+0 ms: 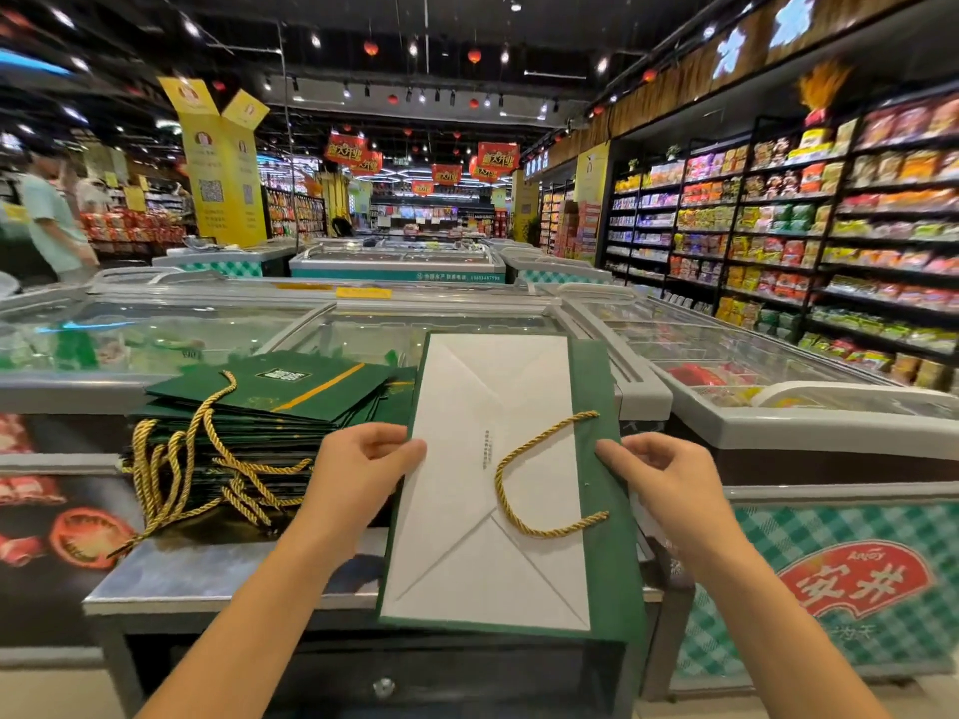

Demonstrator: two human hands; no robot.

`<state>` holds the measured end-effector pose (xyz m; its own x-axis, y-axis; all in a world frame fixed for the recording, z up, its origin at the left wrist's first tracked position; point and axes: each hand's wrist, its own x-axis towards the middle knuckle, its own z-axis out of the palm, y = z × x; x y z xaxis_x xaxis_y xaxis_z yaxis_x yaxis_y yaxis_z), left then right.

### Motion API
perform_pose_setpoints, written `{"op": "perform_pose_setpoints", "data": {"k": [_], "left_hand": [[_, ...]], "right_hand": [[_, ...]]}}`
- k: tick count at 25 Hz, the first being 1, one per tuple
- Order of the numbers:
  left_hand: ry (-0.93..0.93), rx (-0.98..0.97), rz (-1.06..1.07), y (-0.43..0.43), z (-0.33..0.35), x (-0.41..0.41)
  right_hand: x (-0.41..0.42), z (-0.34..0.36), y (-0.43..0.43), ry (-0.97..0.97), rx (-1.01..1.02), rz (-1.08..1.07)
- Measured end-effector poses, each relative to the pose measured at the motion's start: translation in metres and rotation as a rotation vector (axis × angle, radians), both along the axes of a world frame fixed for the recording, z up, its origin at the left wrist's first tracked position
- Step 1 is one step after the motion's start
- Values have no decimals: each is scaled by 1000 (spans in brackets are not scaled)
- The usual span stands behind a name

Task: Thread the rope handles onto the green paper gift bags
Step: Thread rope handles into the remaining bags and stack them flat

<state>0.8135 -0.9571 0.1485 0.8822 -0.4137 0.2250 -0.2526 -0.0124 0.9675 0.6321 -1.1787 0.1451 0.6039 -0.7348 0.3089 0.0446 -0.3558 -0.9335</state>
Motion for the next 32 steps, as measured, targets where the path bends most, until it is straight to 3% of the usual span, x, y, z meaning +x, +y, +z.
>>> {"op": "perform_pose_setpoints", "data": {"k": [5, 10, 14, 19, 25, 32], "left_hand": [[-83, -45, 45, -17, 43, 19], [-57, -162, -44, -29, 80, 30], [35, -213, -98, -35, 91, 37], [75, -239, -154, -44, 93, 47], [-146, 91, -155, -72, 73, 75], [-427, 607, -149, -117, 38, 104]], "right_hand": [[17, 44, -10, -115, 149, 28], [30, 79, -15, -250, 176, 60], [36, 94, -19, -381, 376, 132], [41, 89, -35, -295, 378, 298], [72, 62, -71, -172, 199, 50], [100, 28, -102, 59, 128, 75]]}}
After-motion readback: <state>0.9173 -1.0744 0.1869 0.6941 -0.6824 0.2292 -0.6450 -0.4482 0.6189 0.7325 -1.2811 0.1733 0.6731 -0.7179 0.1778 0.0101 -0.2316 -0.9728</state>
